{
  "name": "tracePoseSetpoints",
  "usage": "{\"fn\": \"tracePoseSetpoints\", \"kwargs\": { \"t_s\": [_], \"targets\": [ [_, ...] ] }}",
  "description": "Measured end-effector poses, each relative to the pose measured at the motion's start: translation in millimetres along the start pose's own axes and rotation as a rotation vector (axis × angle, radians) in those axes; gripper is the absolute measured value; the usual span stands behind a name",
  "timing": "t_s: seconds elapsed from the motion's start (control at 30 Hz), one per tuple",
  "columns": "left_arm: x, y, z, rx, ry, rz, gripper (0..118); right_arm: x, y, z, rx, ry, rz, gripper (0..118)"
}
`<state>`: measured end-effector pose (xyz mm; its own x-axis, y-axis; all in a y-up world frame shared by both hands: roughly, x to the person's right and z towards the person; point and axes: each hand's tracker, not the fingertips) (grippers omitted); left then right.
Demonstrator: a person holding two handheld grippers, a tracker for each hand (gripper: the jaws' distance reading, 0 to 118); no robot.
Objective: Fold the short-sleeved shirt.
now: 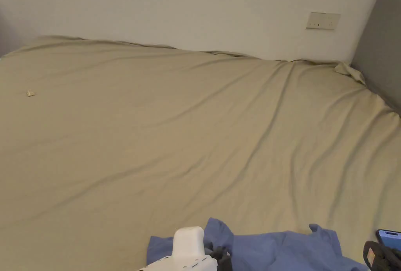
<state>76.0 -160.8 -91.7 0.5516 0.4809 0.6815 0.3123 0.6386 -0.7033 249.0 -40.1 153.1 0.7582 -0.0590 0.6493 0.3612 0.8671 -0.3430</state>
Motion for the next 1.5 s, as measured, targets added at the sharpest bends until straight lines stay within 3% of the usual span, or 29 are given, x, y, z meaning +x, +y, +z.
{"fn": "tracePoseSetpoints", "kwargs": {
  "t_s": [0.03, 0.07, 0.1, 0.23, 0.33, 0.37, 0.4, 0.47, 0.5, 0.67, 0.8, 0.93, 1.1, 1.13, 1.17, 1.2, 1.23, 1.27, 1.4, 1.5],
  "targets": [
    [0.0, -3.4, -8.5, -0.022, -0.004, 0.011, 64, 1.9, -1.0, -0.6, -0.007, -0.008, -0.005, 3],
    [-1.6, -4.4, -12.3, -0.047, -0.014, 0.051, 92, 3.6, -1.7, -0.8, -0.012, -0.011, -0.007, 3],
    [-2.3, -3.1, -12.0, -0.068, -0.029, 0.104, 99, 5.2, -2.4, -0.9, -0.016, -0.012, -0.009, 3],
    [-18.5, 15.6, 42.5, 0.114, -0.192, 0.237, 99, 6.8, -3.2, 1.3, -0.018, -0.019, -0.013, 3],
    [-44.4, 21.5, 69.9, 0.259, -0.123, 0.275, 98, 5.8, -3.7, -0.3, -0.029, -0.009, -0.009, 3],
    [-56.4, 21.8, 69.1, 0.279, -0.102, 0.294, 97, 3.9, -4.1, -0.7, -0.033, -0.005, -0.002, 3],
    [-68.2, 22.0, 65.3, 0.262, -0.123, 0.302, 87, 1.6, -4.7, -0.6, -0.034, -0.004, 0.005, 3],
    [-78.4, 21.3, 46.8, 0.191, -0.136, 0.331, 6, -0.9, -4.8, -0.3, -0.035, 0.008, 0.018, 3],
    [-79.7, 18.3, 40.1, 0.16, -0.107, 0.317, 0, -2.0, -4.6, 0.0, -0.037, 0.013, 0.022, 3],
    [-52.2, -1.2, -1.7, -0.02, -0.255, 0.22, 0, -2.8, -2.2, 4.2, -0.032, 0.018, 0.032, 3],
    [-22.6, -32.3, -45.0, -0.17, -0.247, 0.2, 0, -2.5, -0.1, 7.3, -0.037, 0.008, 0.037, 3],
    [-23.5, -53.2, -49.2, -0.095, -0.277, 0.302, 0, -2.7, -0.1, 9.4, -0.043, 0.008, 0.045, 3],
    [-20.2, -29.6, -26.3, -0.128, -0.244, 0.222, 0, -6.1, -2.8, 0.6, -0.065, 0.009, 0.059, 3],
    [-24.2, -20.6, -13.0, -0.084, -0.28, 0.196, 10, -6.7, -2.4, -0.9, -0.07, 0.011, 0.056, 3],
    [-31.9, -12.5, 2.2, -0.054, -0.308, 0.183, 28, -7.2, -2.2, -1.7, -0.073, 0.014, 0.052, 3],
    [-42.7, -4.4, 19.0, -0.013, -0.306, 0.18, 61, -7.7, -2.3, -2.1, -0.071, 0.021, 0.05, 3],
    [-55.8, 3.1, 34.0, 0.02, -0.307, 0.183, 104, -8.8, -1.6, -2.8, -0.07, 0.027, 0.05, 3],
    [-71.8, 8.9, 46.8, 0.009, -0.297, 0.2, 114, -10.1, -1.0, -4.2, -0.071, 0.032, 0.054, 3],
    [-138.3, 14.4, 68.1, 0.055, -0.232, 0.332, 115, -16.4, 2.5, -8.6, -0.067, 0.04, 0.073, 3],
    [-164.3, 11.3, 56.2, -0.067, -0.202, 0.424, 115, -18.9, 5.9, -6.4, -0.055, 0.057, 0.072, 3]
  ]
}}
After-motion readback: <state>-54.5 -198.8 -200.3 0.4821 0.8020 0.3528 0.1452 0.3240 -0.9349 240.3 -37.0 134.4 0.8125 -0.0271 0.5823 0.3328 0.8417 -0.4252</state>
